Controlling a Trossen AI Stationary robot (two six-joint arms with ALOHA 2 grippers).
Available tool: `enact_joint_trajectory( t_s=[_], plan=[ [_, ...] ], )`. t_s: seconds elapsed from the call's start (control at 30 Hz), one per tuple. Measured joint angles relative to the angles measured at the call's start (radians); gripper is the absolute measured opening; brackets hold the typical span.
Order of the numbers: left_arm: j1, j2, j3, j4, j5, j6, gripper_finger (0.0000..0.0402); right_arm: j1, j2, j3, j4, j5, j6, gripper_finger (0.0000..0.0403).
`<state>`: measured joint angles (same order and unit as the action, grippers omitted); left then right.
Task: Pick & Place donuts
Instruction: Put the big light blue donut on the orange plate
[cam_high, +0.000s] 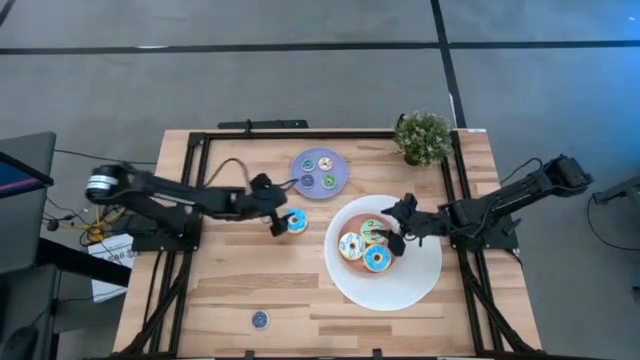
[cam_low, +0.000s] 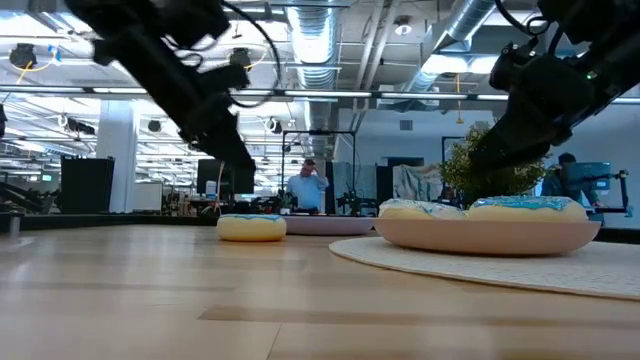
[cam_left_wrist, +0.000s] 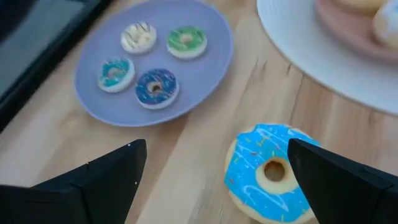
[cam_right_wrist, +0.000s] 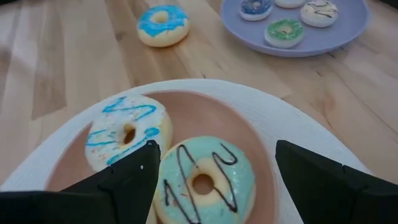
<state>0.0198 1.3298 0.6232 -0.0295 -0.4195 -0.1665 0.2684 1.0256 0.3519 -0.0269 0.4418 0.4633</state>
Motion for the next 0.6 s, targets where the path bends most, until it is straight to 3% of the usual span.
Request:
enact_joint_trajectory(
  t_s=[0.17,0.33,0.6],
  plan=[
    [0.032,0.182,0.153,-0.161,0.109,0.014,0.0383,0.033,0.000,0.000,0.003,0.000,0.021,0.0309],
    [0.064,0.319,0.269,-0.307,0.131,0.014,0.0368,0.068,0.000,0.000,0.006,0.000,0.034,0.0309],
    [0.099,0.391,0.307,-0.325,0.239,0.013,0.0319,0.078,0.000,0.000,0.006,0.003,0.060,0.0309]
  ],
)
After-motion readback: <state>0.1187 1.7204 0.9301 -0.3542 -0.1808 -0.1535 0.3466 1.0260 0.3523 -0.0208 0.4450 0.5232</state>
